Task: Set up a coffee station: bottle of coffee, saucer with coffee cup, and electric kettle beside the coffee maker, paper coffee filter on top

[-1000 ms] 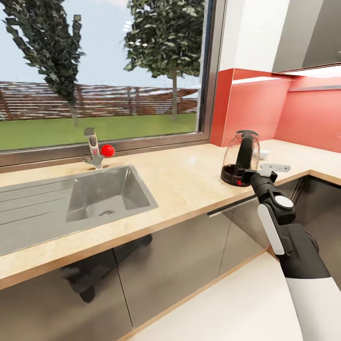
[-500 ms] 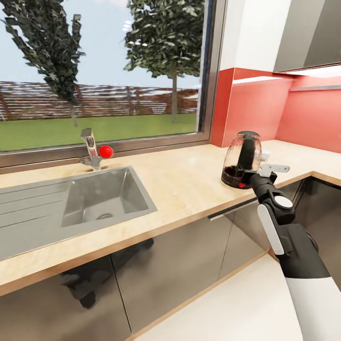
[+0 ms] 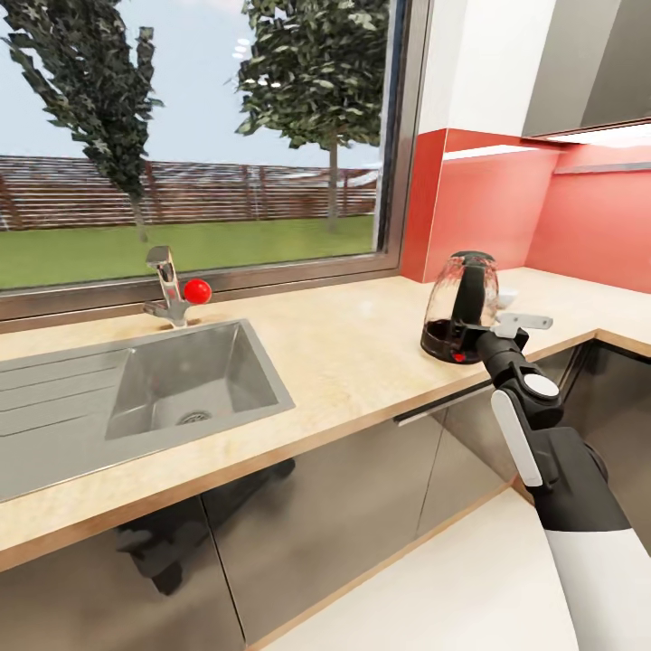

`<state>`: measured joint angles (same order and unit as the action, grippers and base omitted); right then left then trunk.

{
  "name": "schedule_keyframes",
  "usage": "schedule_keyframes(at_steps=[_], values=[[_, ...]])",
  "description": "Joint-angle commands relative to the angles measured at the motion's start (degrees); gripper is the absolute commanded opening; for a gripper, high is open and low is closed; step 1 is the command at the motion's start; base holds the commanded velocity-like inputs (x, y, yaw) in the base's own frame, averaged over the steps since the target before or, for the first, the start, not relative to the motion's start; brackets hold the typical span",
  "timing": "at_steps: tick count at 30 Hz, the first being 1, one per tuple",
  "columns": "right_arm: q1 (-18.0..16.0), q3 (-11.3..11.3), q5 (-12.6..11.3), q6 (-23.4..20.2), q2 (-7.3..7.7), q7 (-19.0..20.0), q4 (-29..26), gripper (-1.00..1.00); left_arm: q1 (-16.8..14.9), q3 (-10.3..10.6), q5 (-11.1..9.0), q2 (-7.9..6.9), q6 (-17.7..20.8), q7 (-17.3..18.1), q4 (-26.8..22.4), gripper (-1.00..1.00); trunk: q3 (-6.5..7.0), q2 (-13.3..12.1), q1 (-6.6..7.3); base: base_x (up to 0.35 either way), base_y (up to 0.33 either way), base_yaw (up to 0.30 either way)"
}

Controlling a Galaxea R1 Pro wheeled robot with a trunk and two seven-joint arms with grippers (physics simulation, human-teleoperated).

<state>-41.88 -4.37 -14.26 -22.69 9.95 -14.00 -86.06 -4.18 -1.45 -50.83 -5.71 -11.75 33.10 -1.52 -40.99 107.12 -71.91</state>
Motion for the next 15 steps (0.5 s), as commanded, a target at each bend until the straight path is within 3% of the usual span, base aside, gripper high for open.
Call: schedule_keyframes(at_steps=[1,15], values=[[-0.05,-0.18,-0.59,-0.16,0.07,-0.58,-0.07,1.00,-0.04,-0.13,0.12,0.00,-0.21,0.21,0.07,1.00,-0.06,0.03,0.01,0.002,-0.002,0.000],[-0.05,-0.14,-0.60,-0.16,0.07,-0.56,-0.07,1.00,-0.04,-0.12,0.12,0.00,-0.21,0.21,0.07,1.00,-0.06,0.03,0.01,0.041,0.000,0.000]])
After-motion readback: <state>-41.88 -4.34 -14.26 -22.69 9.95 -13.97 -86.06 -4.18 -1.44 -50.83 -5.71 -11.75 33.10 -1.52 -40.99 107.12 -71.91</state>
